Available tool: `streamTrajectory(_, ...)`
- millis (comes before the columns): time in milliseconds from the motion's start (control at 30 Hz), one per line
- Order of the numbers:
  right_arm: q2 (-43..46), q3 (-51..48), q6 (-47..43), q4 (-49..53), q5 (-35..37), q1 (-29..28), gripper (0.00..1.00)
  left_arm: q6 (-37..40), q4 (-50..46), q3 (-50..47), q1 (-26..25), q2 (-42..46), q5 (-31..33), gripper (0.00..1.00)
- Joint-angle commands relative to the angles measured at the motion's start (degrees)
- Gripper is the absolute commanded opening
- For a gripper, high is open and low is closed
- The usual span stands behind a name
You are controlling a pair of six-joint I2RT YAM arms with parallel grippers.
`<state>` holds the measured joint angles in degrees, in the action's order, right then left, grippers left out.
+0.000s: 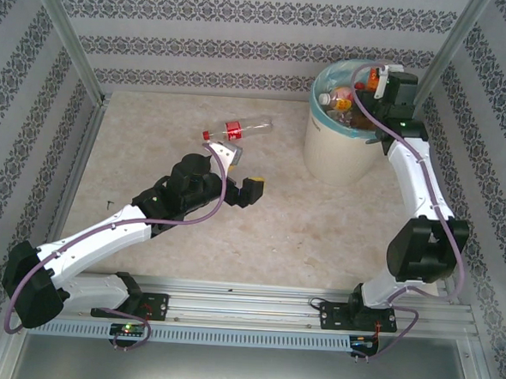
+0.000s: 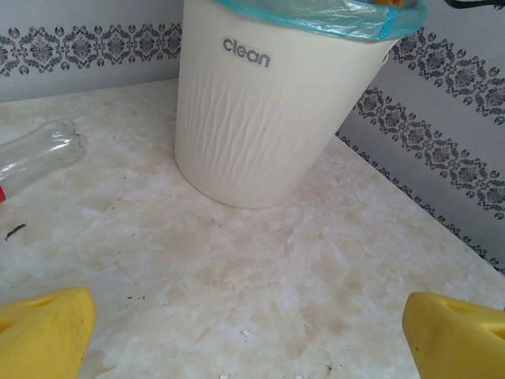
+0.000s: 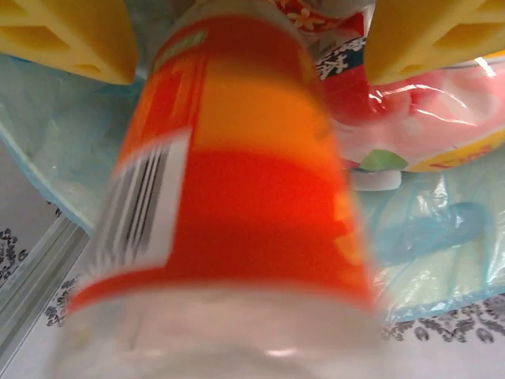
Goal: Put the plastic bottles in the bin
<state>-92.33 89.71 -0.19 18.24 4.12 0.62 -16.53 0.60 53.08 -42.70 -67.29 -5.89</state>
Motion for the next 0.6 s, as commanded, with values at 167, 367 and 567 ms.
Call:
streamTrajectory(167,7.5,4.3,4.5,5.9,-4.8,-0.4,0.83,0.5,0.5,-0.7,-0.3,-0.2,0.3,1.00)
streamTrajectory(367,7.4,5.7,4.1,5.3,-2.7,-0.5,0.83,-0.2,0.7,-1.1,-0.3,-0.2,0.5,1.00)
streamTrajectory(567,2.2,12.9,7.4,5.7,2.2,-0.6,0.54,-0.7,0.5,-0.7,-0.3,-0.3,1.2,1.00)
